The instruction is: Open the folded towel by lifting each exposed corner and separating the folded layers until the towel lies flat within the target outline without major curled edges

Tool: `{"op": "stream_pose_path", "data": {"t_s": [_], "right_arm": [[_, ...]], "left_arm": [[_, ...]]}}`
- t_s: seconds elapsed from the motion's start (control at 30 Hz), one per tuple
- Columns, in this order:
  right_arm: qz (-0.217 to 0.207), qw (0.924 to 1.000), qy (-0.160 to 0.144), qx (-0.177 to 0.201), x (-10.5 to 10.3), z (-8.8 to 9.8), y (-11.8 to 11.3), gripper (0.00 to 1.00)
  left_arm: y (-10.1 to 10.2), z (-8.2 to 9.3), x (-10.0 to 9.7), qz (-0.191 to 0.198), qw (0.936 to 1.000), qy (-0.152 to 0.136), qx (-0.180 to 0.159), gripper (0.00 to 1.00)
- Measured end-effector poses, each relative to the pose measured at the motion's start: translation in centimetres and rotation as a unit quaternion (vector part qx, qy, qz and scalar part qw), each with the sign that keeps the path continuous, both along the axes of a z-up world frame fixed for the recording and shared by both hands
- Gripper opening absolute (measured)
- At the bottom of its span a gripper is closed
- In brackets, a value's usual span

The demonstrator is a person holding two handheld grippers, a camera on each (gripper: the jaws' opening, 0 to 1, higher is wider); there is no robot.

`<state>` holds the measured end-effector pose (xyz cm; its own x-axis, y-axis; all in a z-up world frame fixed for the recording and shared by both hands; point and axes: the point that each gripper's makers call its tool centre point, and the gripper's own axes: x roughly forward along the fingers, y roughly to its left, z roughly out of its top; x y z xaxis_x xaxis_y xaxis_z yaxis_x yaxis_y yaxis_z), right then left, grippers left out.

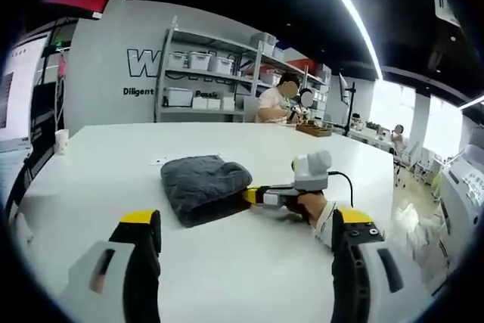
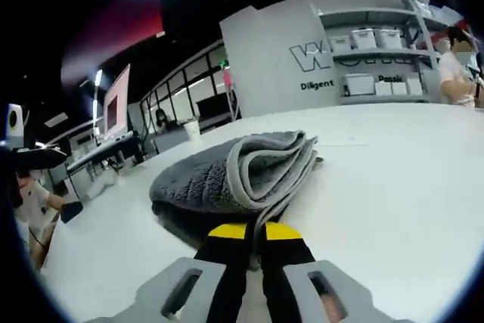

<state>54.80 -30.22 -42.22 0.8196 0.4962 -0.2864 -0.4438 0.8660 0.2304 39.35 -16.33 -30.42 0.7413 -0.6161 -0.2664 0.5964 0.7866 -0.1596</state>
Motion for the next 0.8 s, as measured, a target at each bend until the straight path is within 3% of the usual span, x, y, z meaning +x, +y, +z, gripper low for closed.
{"op": "stream_pose_path", "data": {"t_s": [0.3,0.8], "right_arm": [[-0.008,1.0,0.0,-0.001,0.0,0.0,-0.4,0.0],[-0.024,0.9997,-0.002,-0.005,0.2,0.0,-1.3,0.0]], "left_arm": [[-0.9,0.1,-0.3,-0.016,0.9998,0.001,-0.01,0.93],[-0.3,-0.5,0.1,-0.009,0.9999,0.01,-0.004,0.93]]}}
